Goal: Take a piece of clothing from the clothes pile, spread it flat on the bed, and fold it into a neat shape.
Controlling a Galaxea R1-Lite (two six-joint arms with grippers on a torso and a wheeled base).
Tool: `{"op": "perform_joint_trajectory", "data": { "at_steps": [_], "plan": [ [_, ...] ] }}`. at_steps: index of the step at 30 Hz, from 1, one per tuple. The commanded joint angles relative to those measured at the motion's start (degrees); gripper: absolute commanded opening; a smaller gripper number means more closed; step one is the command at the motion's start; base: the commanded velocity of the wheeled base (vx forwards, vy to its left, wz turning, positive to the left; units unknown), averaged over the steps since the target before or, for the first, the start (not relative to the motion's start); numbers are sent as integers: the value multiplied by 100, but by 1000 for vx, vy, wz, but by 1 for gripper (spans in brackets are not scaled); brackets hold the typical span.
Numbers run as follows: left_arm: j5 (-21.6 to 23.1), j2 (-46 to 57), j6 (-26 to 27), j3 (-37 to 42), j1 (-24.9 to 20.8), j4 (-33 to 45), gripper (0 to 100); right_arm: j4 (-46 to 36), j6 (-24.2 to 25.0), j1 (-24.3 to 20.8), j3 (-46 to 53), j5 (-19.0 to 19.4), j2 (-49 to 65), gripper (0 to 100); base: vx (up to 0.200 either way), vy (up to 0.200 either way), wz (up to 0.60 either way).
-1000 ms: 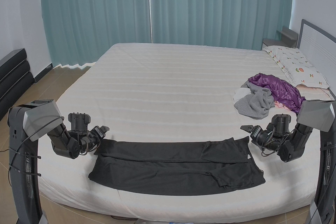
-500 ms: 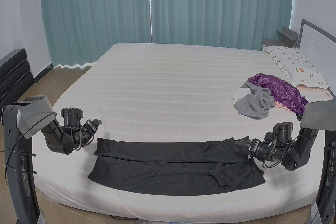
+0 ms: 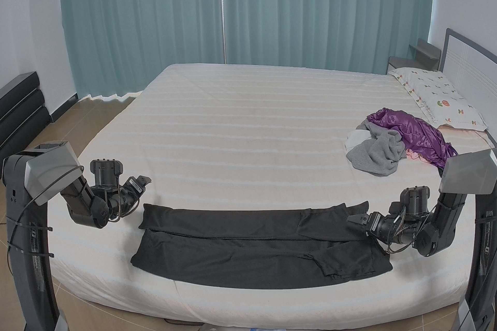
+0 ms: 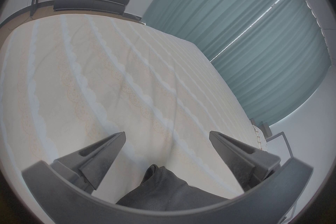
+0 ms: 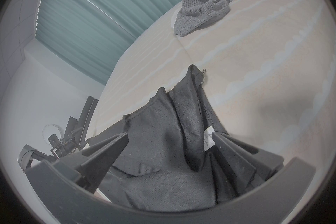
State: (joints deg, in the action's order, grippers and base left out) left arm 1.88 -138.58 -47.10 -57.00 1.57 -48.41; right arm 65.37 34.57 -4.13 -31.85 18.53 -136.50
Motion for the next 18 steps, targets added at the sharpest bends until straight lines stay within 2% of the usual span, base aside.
{"op": "perform_joint_trajectory", "data": {
  "at_steps": [1, 3, 4, 18],
  "plan": [
    [-3, -2, 0, -4, 10, -2, 100, 2, -12, -79, -40, -25, -114, 100, 0, 0, 0],
    [-3, -2, 0, -13, 1, -2, 100, 2, -21, -97, -49, -51, -131, 100, 0, 0, 0],
    [-3, -2, 0, -13, 10, -2, 100, 2, -21, -97, -49, -51, -131, 0, 0, 0, 0],
    [-3, 130, 8, 110, -25, 60, 100, 20, -82, 0, 144, -130, -35, 0, 0, 0, 0]
  ]
}}
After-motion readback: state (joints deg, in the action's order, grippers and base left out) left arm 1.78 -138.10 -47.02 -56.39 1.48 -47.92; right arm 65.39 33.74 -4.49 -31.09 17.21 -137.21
